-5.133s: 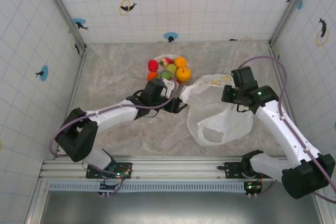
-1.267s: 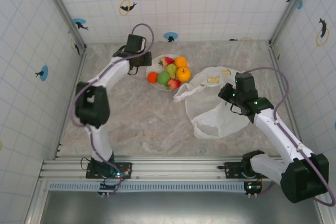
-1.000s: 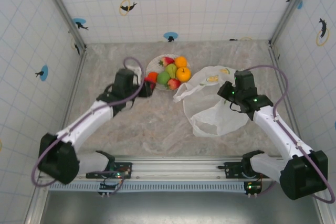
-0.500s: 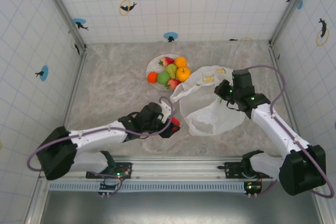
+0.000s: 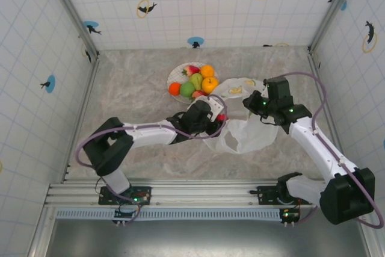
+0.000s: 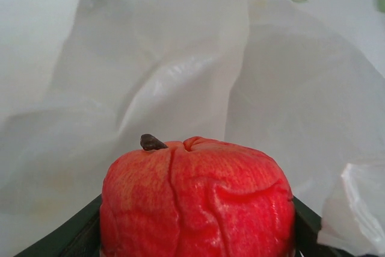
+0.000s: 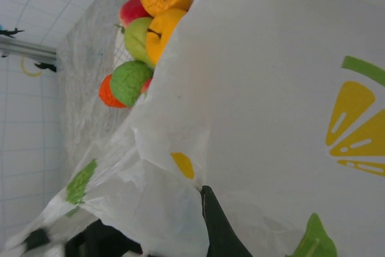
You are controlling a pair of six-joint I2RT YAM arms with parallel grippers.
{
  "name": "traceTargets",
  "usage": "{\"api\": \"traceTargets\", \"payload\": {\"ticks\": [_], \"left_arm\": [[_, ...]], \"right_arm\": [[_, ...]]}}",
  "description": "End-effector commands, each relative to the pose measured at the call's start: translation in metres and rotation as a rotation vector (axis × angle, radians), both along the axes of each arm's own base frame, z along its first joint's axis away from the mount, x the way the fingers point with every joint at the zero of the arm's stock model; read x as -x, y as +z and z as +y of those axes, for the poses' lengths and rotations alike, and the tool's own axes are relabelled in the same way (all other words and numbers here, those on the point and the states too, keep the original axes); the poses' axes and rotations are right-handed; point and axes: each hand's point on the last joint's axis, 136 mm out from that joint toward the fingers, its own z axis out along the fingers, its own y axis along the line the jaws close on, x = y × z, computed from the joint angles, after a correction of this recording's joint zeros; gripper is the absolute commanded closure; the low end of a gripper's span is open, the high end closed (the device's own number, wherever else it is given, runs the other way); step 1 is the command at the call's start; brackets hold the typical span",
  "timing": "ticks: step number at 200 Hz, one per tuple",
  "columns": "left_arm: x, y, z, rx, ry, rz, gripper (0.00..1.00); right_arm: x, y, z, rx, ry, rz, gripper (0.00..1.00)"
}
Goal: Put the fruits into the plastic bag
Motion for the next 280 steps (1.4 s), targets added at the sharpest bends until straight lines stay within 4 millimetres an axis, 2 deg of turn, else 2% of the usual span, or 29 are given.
{"api": "traceTargets", "payload": {"ticks": [1, 3, 7, 47, 69, 88, 110, 112, 118, 140, 165, 198, 245, 261, 263, 267, 280], "left_arm": [[-0.01, 0.002, -0.02, 0.07, -0.004, -0.016, 0.4], [-0.014, 0.012, -0.026, 0.094, -0.006, -0.026, 0.4], [-0.017, 0.014, -0.031, 0.112, -0.003, -0.028, 0.4], [-0.025, 0.005, -0.059, 0.187, -0.024, 0.009, 0.37], [-0.031, 0.007, -0.063, 0.209, 0.005, 0.028, 0.38], [-0.031, 0.013, -0.051, 0.195, 0.03, -0.001, 0.38], [-0.035, 0.024, -0.025, 0.195, 0.079, -0.023, 0.39], [-0.033, 0.018, -0.02, 0.183, 0.084, -0.014, 0.39], [-0.034, 0.019, -0.011, 0.182, 0.101, -0.013, 0.39], [-0.035, 0.015, 0.013, 0.164, 0.133, -0.013, 0.39], [-0.034, 0.002, 0.018, 0.099, 0.106, -0.038, 0.39], [-0.028, 0.006, 0.002, 0.137, 0.042, -0.017, 0.39], [-0.003, -0.002, -0.039, 0.168, -0.118, -0.004, 0.38], [-0.002, -0.015, -0.043, 0.161, -0.117, 0.018, 0.37], [-0.006, -0.006, -0.049, 0.181, -0.117, 0.005, 0.37], [-0.009, -0.003, -0.052, 0.193, -0.113, 0.001, 0.36], [-0.017, -0.004, -0.058, 0.205, -0.086, -0.002, 0.34]], "right_arm": [[0.015, 0.017, 0.011, -0.106, 0.038, -0.025, 1.0], [0.016, 0.017, 0.011, -0.115, 0.036, -0.026, 1.0], [0.017, 0.017, 0.012, -0.131, 0.037, -0.025, 1.0], [0.022, 0.02, 0.005, -0.181, 0.003, -0.032, 1.0], [0.025, 0.012, -0.006, -0.124, 0.008, -0.013, 1.0], [0.028, 0.006, -0.021, -0.001, 0.023, -0.003, 1.0], [0.032, -0.002, -0.035, 0.16, 0.071, 0.021, 1.0], [0.032, -0.004, -0.035, 0.17, 0.079, 0.024, 1.0], [0.033, -0.006, -0.035, 0.188, 0.1, 0.03, 1.0], [0.035, -0.007, -0.021, 0.16, 0.176, 0.014, 1.0], [0.037, 0.001, 0.006, 0.063, 0.279, -0.032, 1.0], [0.033, -0.003, 0.009, 0.092, 0.296, -0.018, 1.0], [0.023, 0.007, 0.033, -0.176, 0.219, -0.052, 1.0], [0.024, 0.007, 0.035, -0.227, 0.196, -0.052, 1.0], [0.024, 0.006, 0.034, -0.233, 0.191, -0.049, 1.0], [0.024, 0.007, 0.034, -0.241, 0.188, -0.051, 1.0], [0.027, 0.004, 0.033, -0.264, 0.169, -0.043, 1.0]]}}
